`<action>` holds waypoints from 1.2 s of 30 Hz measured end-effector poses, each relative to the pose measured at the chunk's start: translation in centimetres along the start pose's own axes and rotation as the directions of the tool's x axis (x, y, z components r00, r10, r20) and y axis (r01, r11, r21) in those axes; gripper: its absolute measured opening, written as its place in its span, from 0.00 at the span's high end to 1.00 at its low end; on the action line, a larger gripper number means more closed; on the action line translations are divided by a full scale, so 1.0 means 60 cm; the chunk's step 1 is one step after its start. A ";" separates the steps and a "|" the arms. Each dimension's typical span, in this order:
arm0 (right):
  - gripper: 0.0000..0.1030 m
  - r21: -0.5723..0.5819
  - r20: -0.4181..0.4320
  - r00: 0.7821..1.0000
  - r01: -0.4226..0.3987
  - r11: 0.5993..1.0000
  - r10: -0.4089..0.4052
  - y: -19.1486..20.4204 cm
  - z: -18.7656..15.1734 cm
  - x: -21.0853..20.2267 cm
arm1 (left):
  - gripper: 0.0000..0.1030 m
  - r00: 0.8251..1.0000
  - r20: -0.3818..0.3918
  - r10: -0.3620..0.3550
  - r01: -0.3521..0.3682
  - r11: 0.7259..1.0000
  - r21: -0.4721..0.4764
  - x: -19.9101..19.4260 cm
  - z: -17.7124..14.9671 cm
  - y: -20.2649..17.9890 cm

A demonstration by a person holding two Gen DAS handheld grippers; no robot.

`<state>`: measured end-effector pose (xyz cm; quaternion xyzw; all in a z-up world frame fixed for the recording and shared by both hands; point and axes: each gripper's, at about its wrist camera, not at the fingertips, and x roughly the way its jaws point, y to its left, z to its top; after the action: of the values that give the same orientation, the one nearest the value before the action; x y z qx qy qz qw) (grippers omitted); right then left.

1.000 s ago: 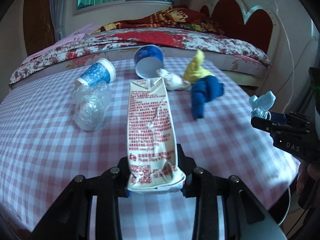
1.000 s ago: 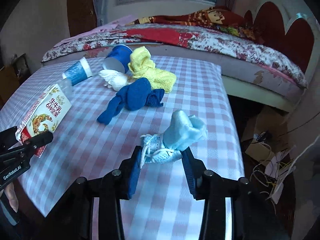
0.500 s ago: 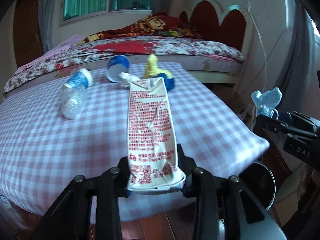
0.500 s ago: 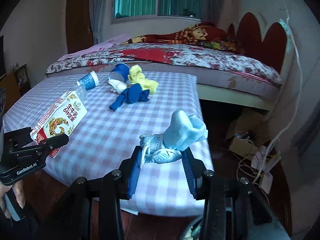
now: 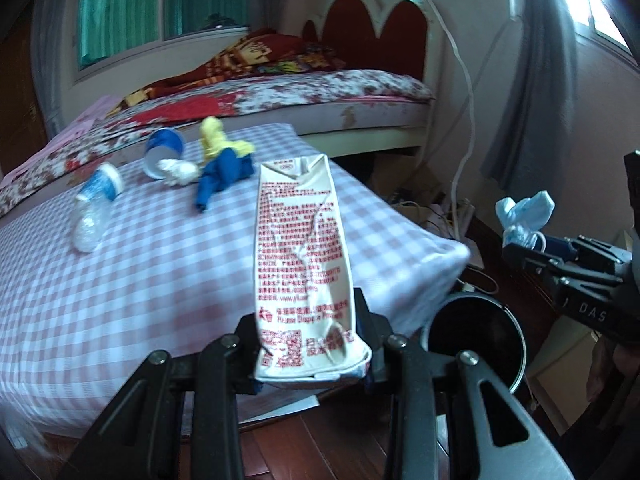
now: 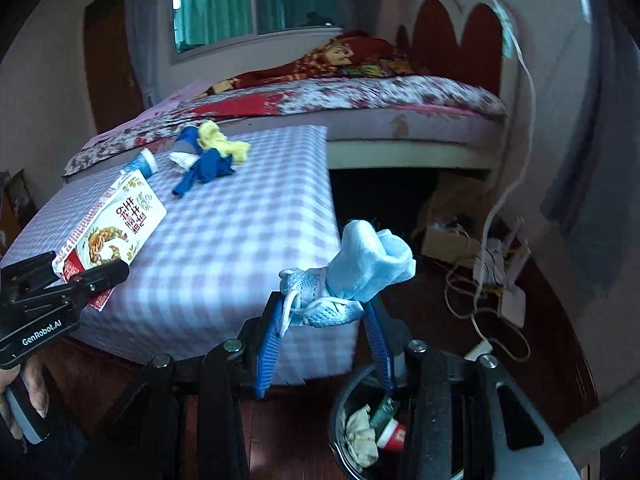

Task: Collect trash
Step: 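Lift carton and light blue cloth and carry them toward the black bucket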

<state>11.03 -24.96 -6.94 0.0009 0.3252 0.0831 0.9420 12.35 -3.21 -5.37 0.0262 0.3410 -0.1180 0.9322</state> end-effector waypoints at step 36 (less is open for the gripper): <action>0.59 0.056 -0.157 0.983 0.106 0.993 -0.096 -0.178 -0.153 -0.024 | 0.66 0.933 -0.212 -0.291 0.338 0.910 0.240 0.087 -0.051 -0.270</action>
<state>5.97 -36.21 -13.89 0.0079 0.3991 0.0244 0.9166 10.45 -19.61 -10.57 0.1087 0.4001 -0.3101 0.8556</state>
